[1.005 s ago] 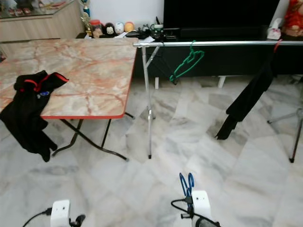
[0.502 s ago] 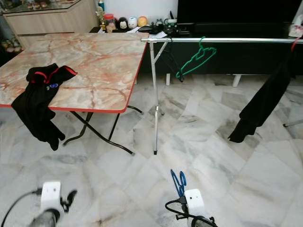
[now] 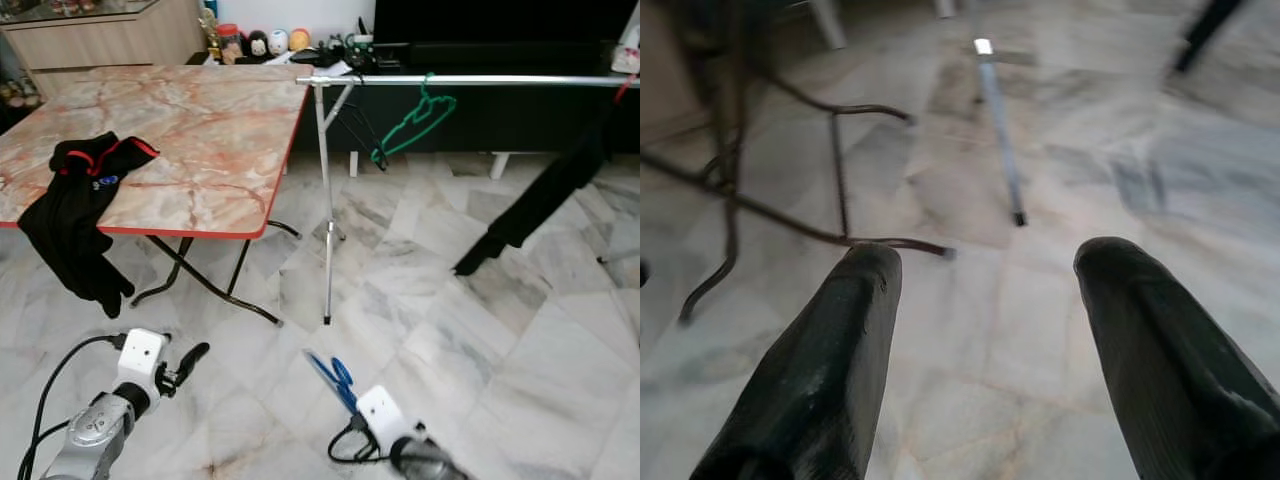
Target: Hang hanger
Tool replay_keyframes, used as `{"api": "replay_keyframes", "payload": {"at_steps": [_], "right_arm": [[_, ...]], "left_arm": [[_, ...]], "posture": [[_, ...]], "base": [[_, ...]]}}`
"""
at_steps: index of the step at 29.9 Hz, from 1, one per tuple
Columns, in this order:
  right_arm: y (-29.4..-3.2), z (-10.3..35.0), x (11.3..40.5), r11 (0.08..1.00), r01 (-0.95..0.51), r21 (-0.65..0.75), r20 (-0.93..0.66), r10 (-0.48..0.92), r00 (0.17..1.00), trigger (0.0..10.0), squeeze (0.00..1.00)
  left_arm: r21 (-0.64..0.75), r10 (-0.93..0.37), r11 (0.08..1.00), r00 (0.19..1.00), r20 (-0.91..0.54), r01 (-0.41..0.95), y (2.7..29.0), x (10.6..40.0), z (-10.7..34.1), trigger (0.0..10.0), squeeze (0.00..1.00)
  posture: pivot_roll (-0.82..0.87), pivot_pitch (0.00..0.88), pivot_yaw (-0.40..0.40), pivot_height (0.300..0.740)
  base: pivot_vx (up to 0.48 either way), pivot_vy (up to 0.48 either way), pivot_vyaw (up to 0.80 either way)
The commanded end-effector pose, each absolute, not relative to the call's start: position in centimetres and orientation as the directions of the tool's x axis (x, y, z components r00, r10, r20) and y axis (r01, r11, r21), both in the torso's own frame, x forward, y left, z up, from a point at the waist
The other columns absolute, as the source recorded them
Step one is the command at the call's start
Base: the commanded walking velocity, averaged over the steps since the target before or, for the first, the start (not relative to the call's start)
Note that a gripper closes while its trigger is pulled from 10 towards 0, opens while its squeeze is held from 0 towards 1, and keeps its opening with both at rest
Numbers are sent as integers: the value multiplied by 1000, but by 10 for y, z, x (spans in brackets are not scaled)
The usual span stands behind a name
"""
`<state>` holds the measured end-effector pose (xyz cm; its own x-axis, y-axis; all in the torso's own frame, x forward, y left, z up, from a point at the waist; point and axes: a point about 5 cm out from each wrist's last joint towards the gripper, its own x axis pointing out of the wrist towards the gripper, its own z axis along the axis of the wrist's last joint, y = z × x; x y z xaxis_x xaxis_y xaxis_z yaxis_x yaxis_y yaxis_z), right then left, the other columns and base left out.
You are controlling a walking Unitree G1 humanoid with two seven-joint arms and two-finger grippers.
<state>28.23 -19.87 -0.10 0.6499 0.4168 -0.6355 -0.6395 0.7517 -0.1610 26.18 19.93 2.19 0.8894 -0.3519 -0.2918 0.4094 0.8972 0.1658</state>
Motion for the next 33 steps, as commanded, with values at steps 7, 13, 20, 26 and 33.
{"api": "replay_keyframes", "payload": {"at_steps": [7,13,20,26,33], "right_arm": [[-184,19,292,548,-824,-140,-616,604,506,10000,0],[-180,30,290,369,-929,-31,-611,729,310,10000,0],[-173,42,293,232,-973,-1,-607,773,184,10000,0],[-170,46,290,146,-988,41,-599,795,93,10000,0],[-164,51,289,100,-992,75,-571,820,39,10000,0]], "left_arm": [[212,-560,732,748,-356,648,189,257,41,10000,0],[213,-658,633,662,-358,744,179,255,61,10000,0],[170,-773,488,514,-371,856,162,251,88,10000,0],[119,-814,443,455,-362,888,154,252,98,10000,0],[91,-814,434,434,-387,896,148,251,98,10000,0]], "posture": [[-103,0,45,740],[-109,0,47,740],[-111,0,46,740],[-106,0,40,740],[-109,0,41,740]], "base": [[0,0,0],[0,0,0],[0,0,0],[0,0,0],[0,0,0]]}}
